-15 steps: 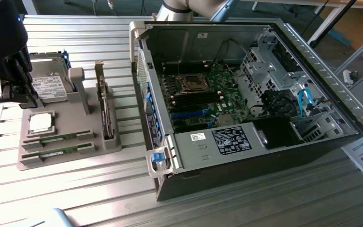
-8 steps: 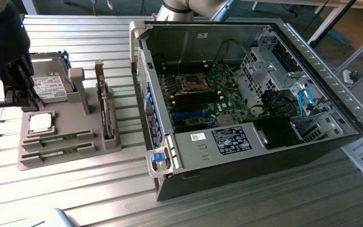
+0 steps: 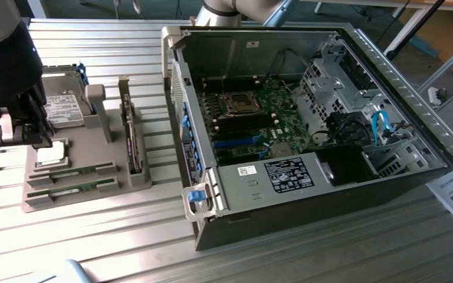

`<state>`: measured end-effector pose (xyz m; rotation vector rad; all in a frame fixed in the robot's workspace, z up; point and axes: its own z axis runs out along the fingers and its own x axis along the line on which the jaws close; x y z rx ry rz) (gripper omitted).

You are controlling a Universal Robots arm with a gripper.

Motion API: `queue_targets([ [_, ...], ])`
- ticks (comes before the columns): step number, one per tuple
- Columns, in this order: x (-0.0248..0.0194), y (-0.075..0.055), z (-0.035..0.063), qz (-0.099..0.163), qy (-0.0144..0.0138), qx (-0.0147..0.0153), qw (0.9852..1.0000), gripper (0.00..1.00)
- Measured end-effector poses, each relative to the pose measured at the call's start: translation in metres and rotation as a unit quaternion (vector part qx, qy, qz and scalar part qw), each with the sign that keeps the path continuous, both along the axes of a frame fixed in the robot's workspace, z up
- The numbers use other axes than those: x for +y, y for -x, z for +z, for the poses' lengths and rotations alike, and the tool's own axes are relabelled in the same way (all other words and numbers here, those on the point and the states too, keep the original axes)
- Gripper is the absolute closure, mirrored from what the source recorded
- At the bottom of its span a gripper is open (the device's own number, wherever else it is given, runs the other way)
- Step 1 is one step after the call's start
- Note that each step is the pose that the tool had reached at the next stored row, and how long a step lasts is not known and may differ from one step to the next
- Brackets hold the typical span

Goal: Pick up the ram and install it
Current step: 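Pick up the ram and move it above insertion slot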

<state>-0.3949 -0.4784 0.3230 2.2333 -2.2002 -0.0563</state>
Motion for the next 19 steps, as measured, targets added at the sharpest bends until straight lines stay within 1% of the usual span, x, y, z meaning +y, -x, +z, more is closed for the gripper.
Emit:
queue_targets([
  [6,-0.0052,0.000,-0.0196,0.000,-0.0008,0.0000,1.0000,0.76],
  [19,-0.0109,0.000,-0.0488,0.000,-0.0018,0.0000,1.0000,0.76],
])
